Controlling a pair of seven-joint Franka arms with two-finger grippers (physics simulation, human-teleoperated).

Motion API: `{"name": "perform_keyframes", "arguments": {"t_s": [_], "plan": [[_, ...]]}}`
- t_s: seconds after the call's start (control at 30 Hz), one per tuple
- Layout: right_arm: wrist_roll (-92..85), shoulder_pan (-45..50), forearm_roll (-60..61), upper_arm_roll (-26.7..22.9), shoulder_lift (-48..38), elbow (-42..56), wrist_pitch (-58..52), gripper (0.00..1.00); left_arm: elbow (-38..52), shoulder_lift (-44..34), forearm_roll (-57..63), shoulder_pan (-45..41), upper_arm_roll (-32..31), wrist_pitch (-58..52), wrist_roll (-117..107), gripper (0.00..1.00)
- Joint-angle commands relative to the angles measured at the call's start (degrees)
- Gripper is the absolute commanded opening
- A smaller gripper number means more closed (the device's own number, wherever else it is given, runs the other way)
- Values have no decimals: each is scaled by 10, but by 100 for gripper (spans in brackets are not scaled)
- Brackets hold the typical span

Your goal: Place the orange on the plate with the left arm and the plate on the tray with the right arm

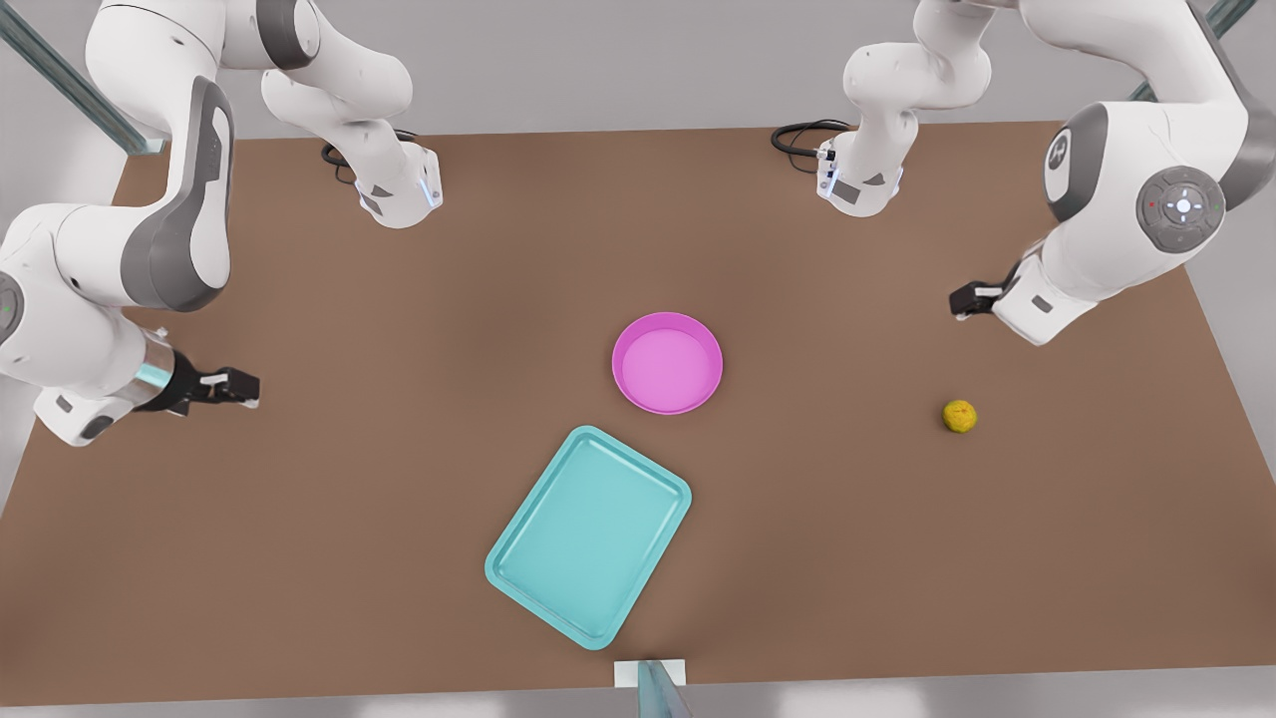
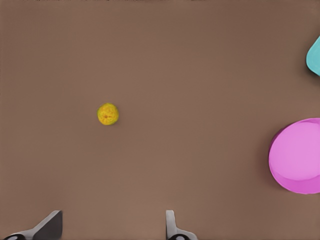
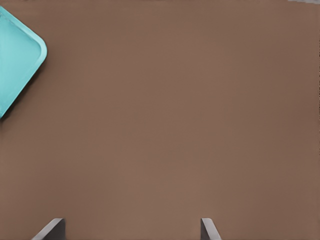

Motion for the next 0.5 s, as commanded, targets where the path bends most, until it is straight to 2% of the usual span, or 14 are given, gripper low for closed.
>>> {"name": "perform_keyframes", "arguments": {"t_s": [0.0,0.07,0.13,0.2,0.3,0.47], "plan": [[-54,0,0,0,-1,0,32,100,0,0,-4,4,0,17,-34,100],[-54,0,0,-1,-1,0,32,100,-10,0,-9,6,6,29,-46,100],[-54,0,0,-1,-1,0,32,100,-84,28,-8,11,45,143,-29,100],[-54,0,0,-1,0,-1,32,100,-92,111,-15,12,94,223,133,100],[-54,1,0,0,2,-1,31,100,-94,190,-15,44,100,295,207,100],[-55,0,0,0,3,-2,31,100,-106,219,-34,52,98,331,229,100]]}}
